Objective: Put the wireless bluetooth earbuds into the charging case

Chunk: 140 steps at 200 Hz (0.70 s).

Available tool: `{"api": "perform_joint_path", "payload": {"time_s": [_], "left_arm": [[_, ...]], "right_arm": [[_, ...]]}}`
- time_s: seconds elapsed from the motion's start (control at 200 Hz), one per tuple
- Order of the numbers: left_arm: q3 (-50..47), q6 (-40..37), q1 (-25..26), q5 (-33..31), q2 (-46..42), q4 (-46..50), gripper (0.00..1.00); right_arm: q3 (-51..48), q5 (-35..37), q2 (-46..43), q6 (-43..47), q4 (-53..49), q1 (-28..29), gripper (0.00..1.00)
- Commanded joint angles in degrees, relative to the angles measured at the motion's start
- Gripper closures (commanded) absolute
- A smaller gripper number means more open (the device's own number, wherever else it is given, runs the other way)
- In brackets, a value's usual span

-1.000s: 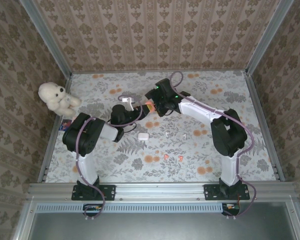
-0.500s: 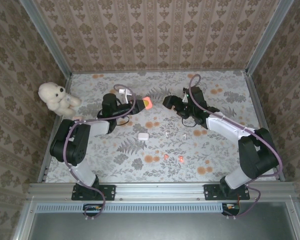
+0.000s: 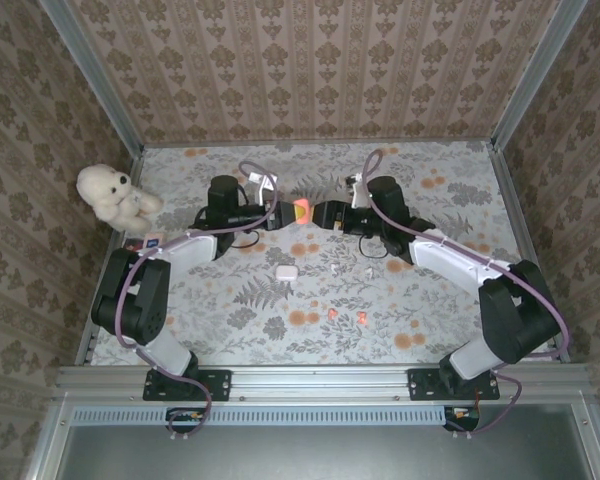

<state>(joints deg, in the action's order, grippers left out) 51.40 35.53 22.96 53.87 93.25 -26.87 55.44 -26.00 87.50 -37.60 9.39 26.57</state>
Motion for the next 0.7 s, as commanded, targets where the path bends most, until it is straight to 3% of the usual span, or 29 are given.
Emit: {"api": "perform_joint_path", "payload": {"time_s": [0.0, 0.695], "left_arm": [[2.4, -3.2, 0.6, 1.3, -1.2, 3.2, 1.0], [2.6, -2.4, 1.0, 3.0, -4.3, 2.4, 1.0]], "right_arm": [[1.6, -1.7, 1.8, 1.2, 2.1, 0.7, 0.2], [-0.1, 3.6, 6.8, -1.7, 3.1, -1.6, 0.27]]}}
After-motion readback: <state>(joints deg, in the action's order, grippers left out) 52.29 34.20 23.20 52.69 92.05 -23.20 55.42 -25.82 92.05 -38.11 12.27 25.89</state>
